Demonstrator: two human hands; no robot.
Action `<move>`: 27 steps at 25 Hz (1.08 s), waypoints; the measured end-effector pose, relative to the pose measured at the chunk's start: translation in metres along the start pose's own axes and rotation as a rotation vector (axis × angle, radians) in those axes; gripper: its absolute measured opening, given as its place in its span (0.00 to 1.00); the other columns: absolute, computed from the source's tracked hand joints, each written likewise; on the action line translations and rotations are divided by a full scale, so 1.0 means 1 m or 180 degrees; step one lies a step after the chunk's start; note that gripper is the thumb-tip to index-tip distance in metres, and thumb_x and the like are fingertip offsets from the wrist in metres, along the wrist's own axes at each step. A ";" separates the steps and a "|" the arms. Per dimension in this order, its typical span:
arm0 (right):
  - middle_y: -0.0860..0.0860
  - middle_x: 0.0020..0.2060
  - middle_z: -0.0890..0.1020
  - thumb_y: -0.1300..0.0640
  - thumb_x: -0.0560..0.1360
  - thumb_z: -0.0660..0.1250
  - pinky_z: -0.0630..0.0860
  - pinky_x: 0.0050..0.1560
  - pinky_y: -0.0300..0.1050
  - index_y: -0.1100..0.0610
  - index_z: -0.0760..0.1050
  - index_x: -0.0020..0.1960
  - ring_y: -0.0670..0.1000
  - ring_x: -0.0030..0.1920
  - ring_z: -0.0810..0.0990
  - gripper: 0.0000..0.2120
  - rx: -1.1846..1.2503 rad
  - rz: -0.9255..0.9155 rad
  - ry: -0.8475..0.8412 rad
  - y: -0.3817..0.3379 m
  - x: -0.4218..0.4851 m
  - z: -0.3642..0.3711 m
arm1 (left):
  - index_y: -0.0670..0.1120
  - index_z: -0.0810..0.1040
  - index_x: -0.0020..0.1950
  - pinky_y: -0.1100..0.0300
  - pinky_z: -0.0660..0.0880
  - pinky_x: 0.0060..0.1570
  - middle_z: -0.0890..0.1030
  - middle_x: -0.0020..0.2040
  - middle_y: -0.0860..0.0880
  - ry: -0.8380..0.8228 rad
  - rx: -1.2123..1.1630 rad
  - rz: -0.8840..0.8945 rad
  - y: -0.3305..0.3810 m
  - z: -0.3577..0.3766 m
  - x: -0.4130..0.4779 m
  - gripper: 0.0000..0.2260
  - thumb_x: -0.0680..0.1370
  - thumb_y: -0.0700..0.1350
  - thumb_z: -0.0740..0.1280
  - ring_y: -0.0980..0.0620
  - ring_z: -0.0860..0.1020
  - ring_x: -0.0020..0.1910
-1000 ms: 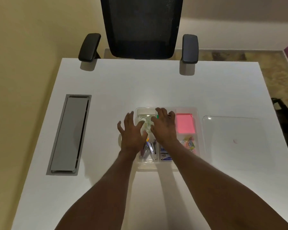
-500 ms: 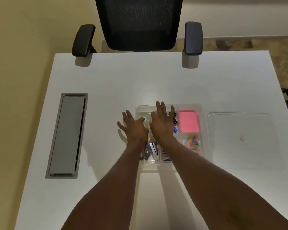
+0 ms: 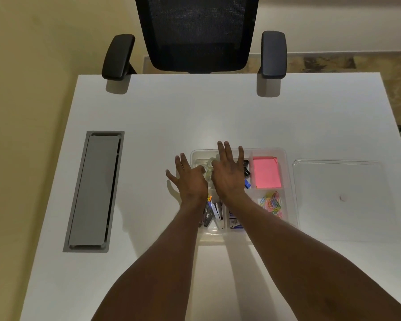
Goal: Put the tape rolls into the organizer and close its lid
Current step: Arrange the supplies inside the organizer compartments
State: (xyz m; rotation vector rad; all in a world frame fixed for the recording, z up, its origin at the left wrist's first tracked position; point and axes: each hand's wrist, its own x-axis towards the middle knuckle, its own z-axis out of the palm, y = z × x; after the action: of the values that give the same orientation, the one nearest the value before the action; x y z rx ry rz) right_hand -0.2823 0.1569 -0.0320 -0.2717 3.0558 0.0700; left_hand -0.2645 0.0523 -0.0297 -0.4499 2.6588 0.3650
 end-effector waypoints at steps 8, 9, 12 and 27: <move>0.57 0.81 0.60 0.54 0.76 0.72 0.47 0.78 0.68 0.52 0.80 0.54 0.57 0.82 0.54 0.08 0.0135 -0.0142 -0.0126 0.004 0.005 -0.001 | 0.58 0.81 0.69 0.29 0.43 0.81 0.46 0.88 0.46 -0.0183 -0.0266 0.0023 -0.007 -0.006 0.001 0.17 0.80 0.55 0.73 0.45 0.39 0.87; 0.57 0.80 0.60 0.54 0.77 0.71 0.47 0.78 0.68 0.52 0.80 0.55 0.57 0.82 0.54 0.07 0.0138 -0.0152 -0.0126 0.006 0.004 0.000 | 0.59 0.81 0.69 0.29 0.43 0.80 0.47 0.88 0.46 -0.0234 -0.0349 0.0034 -0.009 -0.008 0.001 0.18 0.80 0.56 0.73 0.45 0.40 0.87; 0.57 0.80 0.60 0.54 0.79 0.68 0.49 0.78 0.67 0.53 0.80 0.58 0.57 0.81 0.55 0.09 0.0110 -0.0147 -0.0093 0.012 0.002 0.000 | 0.59 0.80 0.69 0.30 0.43 0.81 0.50 0.87 0.47 -0.0078 -0.0508 0.0224 -0.015 -0.008 -0.003 0.17 0.80 0.54 0.71 0.46 0.42 0.87; 0.57 0.71 0.73 0.59 0.73 0.71 0.55 0.74 0.64 0.58 0.83 0.50 0.58 0.74 0.67 0.07 -0.0073 -0.0117 0.0179 0.012 0.022 -0.009 | 0.54 0.78 0.69 0.29 0.42 0.80 0.50 0.87 0.43 0.0327 -0.0154 0.0272 -0.016 0.004 -0.007 0.14 0.84 0.52 0.63 0.44 0.43 0.87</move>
State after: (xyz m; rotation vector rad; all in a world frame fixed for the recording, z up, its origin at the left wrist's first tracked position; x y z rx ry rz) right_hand -0.3070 0.1646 -0.0240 -0.3371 3.1062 0.0972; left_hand -0.2512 0.0409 -0.0326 -0.3803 2.7804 0.4443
